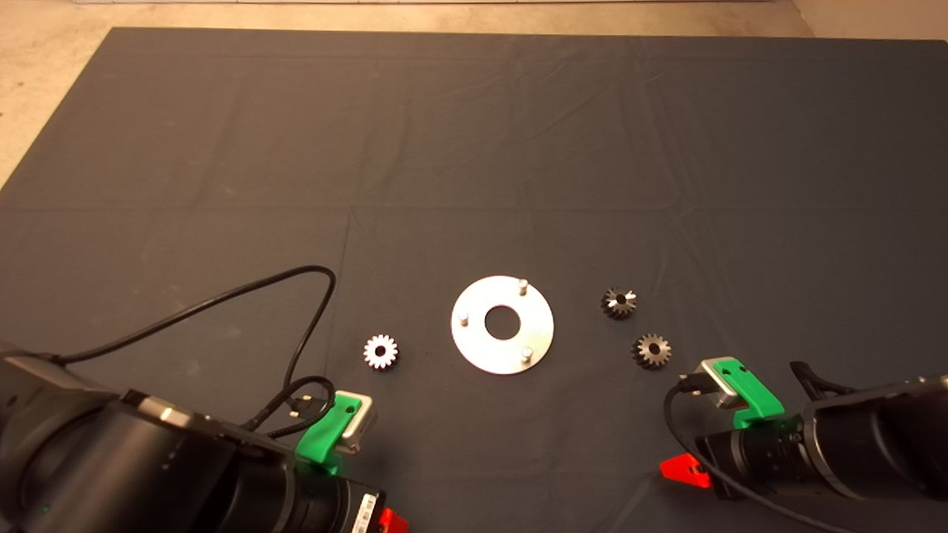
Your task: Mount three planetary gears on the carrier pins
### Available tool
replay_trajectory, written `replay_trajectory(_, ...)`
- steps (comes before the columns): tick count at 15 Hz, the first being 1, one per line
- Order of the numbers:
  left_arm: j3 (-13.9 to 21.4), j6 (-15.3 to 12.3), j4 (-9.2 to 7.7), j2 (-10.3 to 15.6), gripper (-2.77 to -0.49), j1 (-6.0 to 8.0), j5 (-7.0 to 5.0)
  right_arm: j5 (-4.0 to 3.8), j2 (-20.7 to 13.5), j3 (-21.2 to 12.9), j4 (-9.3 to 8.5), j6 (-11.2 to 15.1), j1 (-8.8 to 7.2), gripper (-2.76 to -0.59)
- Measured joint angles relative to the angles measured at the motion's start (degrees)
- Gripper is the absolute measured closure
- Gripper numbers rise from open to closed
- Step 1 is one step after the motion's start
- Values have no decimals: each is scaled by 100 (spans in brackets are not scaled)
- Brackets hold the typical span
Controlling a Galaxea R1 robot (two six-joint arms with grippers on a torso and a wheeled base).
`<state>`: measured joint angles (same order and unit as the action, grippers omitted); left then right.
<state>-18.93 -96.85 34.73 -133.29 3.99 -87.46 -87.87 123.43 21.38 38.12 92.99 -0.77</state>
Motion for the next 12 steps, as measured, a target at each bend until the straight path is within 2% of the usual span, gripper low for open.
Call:
replay_trajectory(4, 0, 0, 7, -34, -234, 0, -2, 5, -59, 44, -2, -232, -182, -223)
replay_trajectory(6, 0, 0, 7, -96, -234, 0, 2, 2, -72, 96, -2, -297, -328, -223)
replay_trajectory(9, 0, 0, 11, -218, -234, 0, 0, 2, -77, 391, 0, -442, -534, -223)
replay_trajectory(12, 0, -2, 21, -325, -234, 0, 2, -2, -77, 658, -2, -611, -586, -223)
